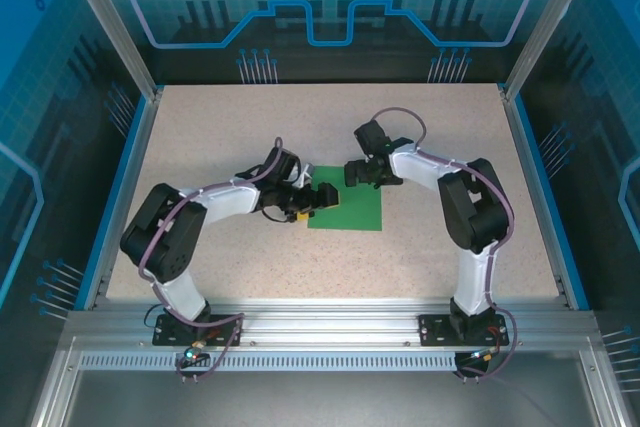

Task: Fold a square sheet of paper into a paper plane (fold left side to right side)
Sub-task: Pick up the square sheet of paper from the center of the table.

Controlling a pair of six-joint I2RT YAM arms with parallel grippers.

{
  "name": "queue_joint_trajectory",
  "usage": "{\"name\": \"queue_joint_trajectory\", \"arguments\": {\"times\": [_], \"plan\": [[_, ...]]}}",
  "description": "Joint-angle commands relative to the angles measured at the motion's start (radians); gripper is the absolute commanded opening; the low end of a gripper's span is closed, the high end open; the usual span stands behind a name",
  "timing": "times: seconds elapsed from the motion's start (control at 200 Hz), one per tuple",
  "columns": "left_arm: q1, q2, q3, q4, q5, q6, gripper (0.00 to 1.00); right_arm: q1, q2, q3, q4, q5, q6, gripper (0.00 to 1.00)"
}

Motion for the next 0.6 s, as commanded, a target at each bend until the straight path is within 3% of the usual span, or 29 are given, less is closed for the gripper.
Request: {"name": "queue_joint_trajectory", "arguments": {"times": [0.0, 0.24, 0.595], "plan": [[-0.004, 0.037, 0.039, -0.044, 0.011, -0.022, 0.94, -0.013, 0.042, 0.052, 0.009, -0.041, -0.038, 1.00], [-0.014, 0.074, 0.057, -0.114, -0.054, 0.004, 0.89, -0.011, 0.091, 0.074, -0.019, -0.072, -0.019, 1.00], [-0.020, 0.119, 0.067, -0.136, -0.096, 0.014, 0.68, 0.051, 0.051, 0.009, -0.045, -0.088, 0.003, 1.00]]}}
